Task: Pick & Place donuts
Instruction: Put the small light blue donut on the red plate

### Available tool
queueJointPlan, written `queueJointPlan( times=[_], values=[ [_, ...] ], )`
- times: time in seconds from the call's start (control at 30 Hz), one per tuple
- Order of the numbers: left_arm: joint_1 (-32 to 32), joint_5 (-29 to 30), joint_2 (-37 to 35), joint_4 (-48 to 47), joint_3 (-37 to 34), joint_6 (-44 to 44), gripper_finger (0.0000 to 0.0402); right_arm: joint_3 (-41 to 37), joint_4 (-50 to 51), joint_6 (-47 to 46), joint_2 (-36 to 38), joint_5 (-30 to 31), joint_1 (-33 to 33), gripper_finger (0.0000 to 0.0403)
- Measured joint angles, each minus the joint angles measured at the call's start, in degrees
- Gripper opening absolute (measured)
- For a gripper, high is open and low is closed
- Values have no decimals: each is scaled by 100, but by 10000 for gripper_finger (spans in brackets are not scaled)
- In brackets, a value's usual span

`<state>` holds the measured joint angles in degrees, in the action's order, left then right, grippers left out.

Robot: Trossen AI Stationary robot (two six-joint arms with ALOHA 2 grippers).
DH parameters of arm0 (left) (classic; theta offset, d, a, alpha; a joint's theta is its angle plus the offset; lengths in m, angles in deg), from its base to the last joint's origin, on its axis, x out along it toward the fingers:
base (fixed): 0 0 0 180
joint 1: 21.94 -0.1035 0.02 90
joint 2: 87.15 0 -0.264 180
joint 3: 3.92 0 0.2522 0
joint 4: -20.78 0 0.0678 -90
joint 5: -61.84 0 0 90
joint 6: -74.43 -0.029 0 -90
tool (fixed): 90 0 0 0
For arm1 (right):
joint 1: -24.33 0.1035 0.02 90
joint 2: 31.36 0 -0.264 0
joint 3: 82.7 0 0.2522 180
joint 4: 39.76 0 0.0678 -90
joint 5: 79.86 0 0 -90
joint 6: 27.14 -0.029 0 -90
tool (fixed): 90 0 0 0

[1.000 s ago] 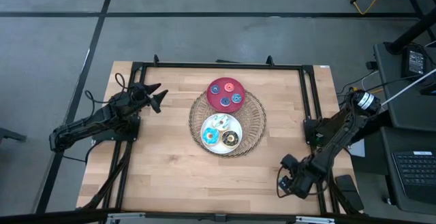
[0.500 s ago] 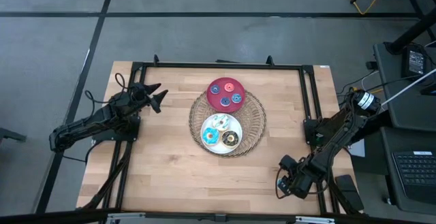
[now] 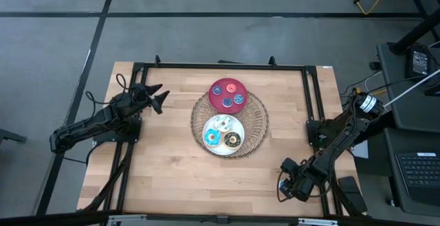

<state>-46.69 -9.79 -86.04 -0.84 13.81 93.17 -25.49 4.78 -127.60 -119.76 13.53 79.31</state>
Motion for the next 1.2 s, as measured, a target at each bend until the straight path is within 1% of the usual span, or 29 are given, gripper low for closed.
queueJointPlan(
  times=[0.13,0.43,0.57,0.63,0.7,0.8,0.87,1.0,1.2],
  values=[
    [2,0,2,0,0,0,267,0,19,-30,0,-10,0,166],
    [2,0,1,0,0,0,267,0,51,-103,0,-48,-98,53],
    [1,0,1,0,0,0,267,7,76,-44,2,-92,-261,13],
    [2,0,2,0,0,0,267,77,200,93,2,-79,-361,9],
    [1,0,0,2,0,0,267,201,429,277,2,-49,-474,13],
    [0,0,0,2,0,0,267,448,934,613,2,-49,-684,20],
    [2,0,1,2,0,0,267,630,1284,928,2,-58,-883,17],
    [0,0,2,2,0,0,267,957,1692,1699,2,-57,-1423,7],
    [2,0,2,2,0,0,267,1542,2179,3016,-96,-96,-2460,11]
  ],
)
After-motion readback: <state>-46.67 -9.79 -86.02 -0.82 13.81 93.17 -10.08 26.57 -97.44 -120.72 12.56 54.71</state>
